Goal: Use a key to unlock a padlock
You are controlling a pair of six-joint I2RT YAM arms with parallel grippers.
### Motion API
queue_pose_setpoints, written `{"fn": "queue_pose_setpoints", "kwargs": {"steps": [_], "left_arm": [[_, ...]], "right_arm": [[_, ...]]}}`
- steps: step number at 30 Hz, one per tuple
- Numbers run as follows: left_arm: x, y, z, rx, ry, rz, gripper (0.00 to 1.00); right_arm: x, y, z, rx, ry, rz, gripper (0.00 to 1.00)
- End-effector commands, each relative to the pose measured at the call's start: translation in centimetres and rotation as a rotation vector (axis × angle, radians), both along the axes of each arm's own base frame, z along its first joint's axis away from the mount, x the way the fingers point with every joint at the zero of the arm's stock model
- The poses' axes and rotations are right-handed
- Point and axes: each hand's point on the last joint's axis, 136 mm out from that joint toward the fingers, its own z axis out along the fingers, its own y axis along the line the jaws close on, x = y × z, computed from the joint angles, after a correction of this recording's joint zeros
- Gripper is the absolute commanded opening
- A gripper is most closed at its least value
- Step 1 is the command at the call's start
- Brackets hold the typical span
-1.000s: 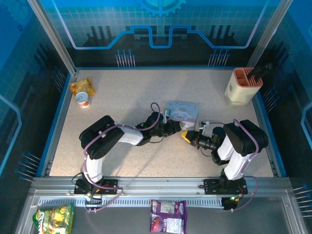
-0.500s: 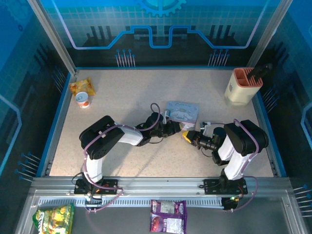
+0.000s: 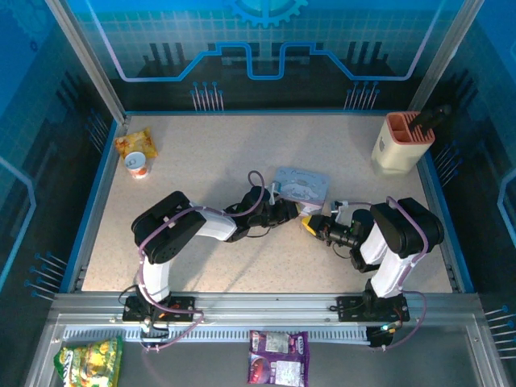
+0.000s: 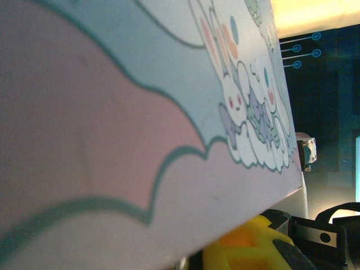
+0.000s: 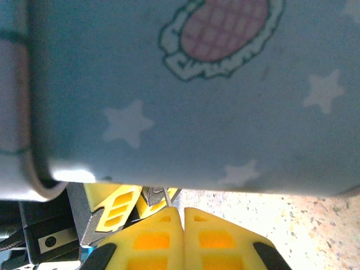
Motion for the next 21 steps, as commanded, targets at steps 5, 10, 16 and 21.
{"fn": "queue_pose_setpoints", "kwargs": {"steps": [5, 10, 16, 21], "left_arm": [[-4.2, -4.0, 1.8, -0.078, 0.003, -0.187, 0.09], [-5.7, -5.3, 1.0, -0.075, 0.029, -0.219, 0.1], [-6.1, -5.5, 0.9, -0.085, 0.045, -0.22, 0.09], [-6.6, -5.8, 1.1, -0.089, 0.043, -0.241, 0.09]], "right_arm": [[3.7, -0.9, 1.7, -0.003, -0.073, -0.117, 0.0], [4.1, -1.0, 1.6, -0.007, -0.072, -0.121, 0.0], [4.2, -1.4, 0.9, -0.023, -0.065, -0.135, 0.0], [4.7, -2.9, 0.0, -0.042, -0.053, -0.171, 0.0]]}}
